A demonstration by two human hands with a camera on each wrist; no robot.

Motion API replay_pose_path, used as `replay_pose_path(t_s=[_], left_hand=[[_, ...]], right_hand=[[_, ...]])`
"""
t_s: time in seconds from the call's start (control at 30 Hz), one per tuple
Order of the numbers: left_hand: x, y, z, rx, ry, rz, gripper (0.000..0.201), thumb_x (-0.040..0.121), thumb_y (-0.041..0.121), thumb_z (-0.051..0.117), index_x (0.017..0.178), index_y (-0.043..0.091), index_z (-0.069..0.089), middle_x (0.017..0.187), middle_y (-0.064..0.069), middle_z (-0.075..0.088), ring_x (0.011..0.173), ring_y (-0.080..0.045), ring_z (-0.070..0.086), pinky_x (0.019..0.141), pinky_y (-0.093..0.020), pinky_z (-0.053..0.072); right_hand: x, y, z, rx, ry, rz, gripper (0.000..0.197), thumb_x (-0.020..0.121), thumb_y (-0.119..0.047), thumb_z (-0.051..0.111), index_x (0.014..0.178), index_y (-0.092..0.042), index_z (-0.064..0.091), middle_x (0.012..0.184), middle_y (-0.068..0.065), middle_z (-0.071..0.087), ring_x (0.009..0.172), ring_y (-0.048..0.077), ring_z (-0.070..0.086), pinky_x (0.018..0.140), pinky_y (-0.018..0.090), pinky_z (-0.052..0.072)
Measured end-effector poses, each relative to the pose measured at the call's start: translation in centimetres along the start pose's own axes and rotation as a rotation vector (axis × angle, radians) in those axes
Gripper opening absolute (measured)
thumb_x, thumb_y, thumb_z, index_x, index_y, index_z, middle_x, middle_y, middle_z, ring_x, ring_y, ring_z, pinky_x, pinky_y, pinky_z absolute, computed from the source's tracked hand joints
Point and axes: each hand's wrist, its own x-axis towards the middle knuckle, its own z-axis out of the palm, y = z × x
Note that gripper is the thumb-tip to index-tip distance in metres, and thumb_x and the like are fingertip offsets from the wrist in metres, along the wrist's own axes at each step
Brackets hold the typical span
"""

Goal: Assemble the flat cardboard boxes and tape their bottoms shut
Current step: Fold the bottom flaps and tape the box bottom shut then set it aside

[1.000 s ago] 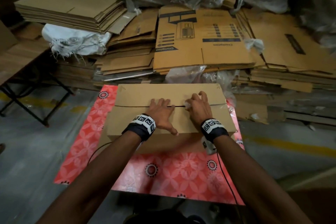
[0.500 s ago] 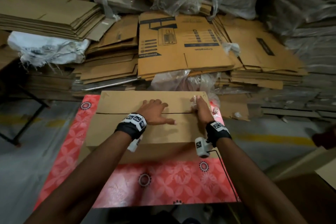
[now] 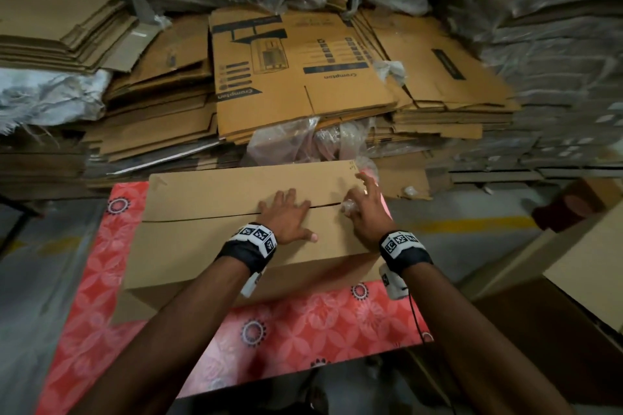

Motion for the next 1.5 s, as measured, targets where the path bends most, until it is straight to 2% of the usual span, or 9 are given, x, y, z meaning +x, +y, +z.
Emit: replay_pose_path(t_s=[0.17, 0.37, 0.57, 0.7, 0.87, 1.0, 1.2, 1.37, 1.5], left_hand=[[0.5, 1.0, 0.1, 0.036, 0.008, -0.046, 0.093, 0.087, 0.066, 0.060, 0.160, 0.027, 0.017, 0.169, -0.017, -0.001, 0.153, -0.044, 0.005, 0.114, -0.071, 0.020], [0.6, 6.3, 0.3, -0.030, -0.020, 0.082, 0.124, 0.060, 0.091, 0.056, 0.160, 0.041, 0.003, 0.170, -0.013, -0.002, 0.153, -0.044, 0.004, 0.114, -0.073, 0.015], [0.7, 6.5, 1.1, 0.064, -0.034, 0.049, 0.142, 0.047, 0.095, 0.064, 0.161, 0.039, 0.000, 0.170, -0.011, -0.013, 0.153, -0.046, -0.003, 0.114, -0.074, 0.014], [0.5, 6.6, 0.6, 0.057, -0.048, 0.036, 0.140, 0.051, 0.091, 0.069, 0.162, 0.037, 0.001, 0.170, -0.011, -0.013, 0.153, -0.046, -0.004, 0.115, -0.074, 0.014], [-0.1, 7.3, 0.6, 0.056, -0.027, 0.006, 0.136, 0.055, 0.087, 0.070, 0.162, 0.037, 0.003, 0.170, -0.011, -0.011, 0.154, -0.045, -0.002, 0.114, -0.074, 0.012], [-0.2, 7.6, 1.1, 0.037, -0.026, -0.007, 0.136, 0.057, 0.084, 0.073, 0.162, 0.035, 0.000, 0.171, -0.010, -0.011, 0.154, -0.045, -0.004, 0.116, -0.074, 0.009], [-0.1, 7.3, 1.7, 0.034, -0.028, 0.010, 0.132, 0.064, 0.083, 0.070, 0.163, 0.034, -0.003, 0.170, -0.010, -0.014, 0.155, -0.045, -0.007, 0.117, -0.074, 0.007], [-0.4, 7.4, 1.8, 0.027, -0.021, 0.017, 0.131, 0.067, 0.083, 0.069, 0.163, 0.032, -0.004, 0.170, -0.011, -0.017, 0.155, -0.044, -0.010, 0.117, -0.074, 0.004], [-0.8, 7.5, 1.9, 0.025, -0.020, 0.015, 0.130, 0.069, 0.081, 0.069, 0.163, 0.032, -0.006, 0.169, -0.011, -0.018, 0.155, -0.043, -0.013, 0.118, -0.073, 0.002]], right_hand=[[-0.8, -0.2, -0.2, 0.459, 0.155, 0.181, 0.035, 0.096, -0.006, 0.053, 0.127, -0.020, 0.054, 0.106, 0.001, 0.067, 0.093, 0.021, 0.063, 0.079, 0.028, 0.046], [1.5, 1.4, 0.1, 1.098, 0.242, 0.605, 0.053, 0.091, -0.063, 0.060, 0.134, -0.033, 0.049, 0.119, 0.002, 0.069, 0.110, 0.023, 0.067, 0.097, 0.049, 0.054], [0.0, 6.6, 1.5, 0.330, -0.018, 0.681, 0.047, 0.096, -0.039, 0.062, 0.122, 0.000, 0.067, 0.123, 0.022, 0.066, 0.116, 0.039, 0.060, 0.091, 0.039, 0.044], [-3.7, 8.5, 3.0, 0.453, -0.199, 0.733, 0.030, 0.091, -0.043, 0.057, 0.094, -0.018, 0.074, 0.129, 0.017, 0.063, 0.118, 0.034, 0.048, 0.095, 0.040, 0.039], [-7.7, 8.1, 5.5, 1.012, -0.005, 0.900, 0.015, 0.093, -0.031, 0.044, 0.097, -0.016, 0.047, 0.091, 0.014, 0.050, 0.075, 0.028, 0.054, 0.059, 0.038, 0.053], [-12.4, 9.9, 9.0, 0.855, 0.076, 0.822, 0.023, 0.101, -0.011, 0.050, 0.117, -0.016, 0.035, 0.083, 0.019, 0.055, 0.062, 0.030, 0.059, 0.058, 0.042, 0.054], [-20.9, 13.8, 13.9, 0.390, 0.073, 0.941, 0.040, 0.083, -0.038, 0.073, 0.112, -0.009, 0.074, 0.124, 0.024, 0.054, 0.113, 0.038, 0.056, 0.103, 0.045, 0.046], [-23.8, 13.6, 13.6, 0.246, 0.164, 0.887, 0.056, 0.070, 0.007, 0.071, 0.124, -0.006, 0.067, 0.105, 0.023, 0.058, 0.091, 0.035, 0.060, 0.083, 0.040, 0.049], [-24.9, 13.1, 14.8, 0.192, 0.142, 0.852, 0.026, 0.067, 0.008, 0.077, 0.087, -0.004, 0.065, 0.086, 0.019, 0.067, 0.078, 0.038, 0.064, 0.068, 0.039, 0.046]])
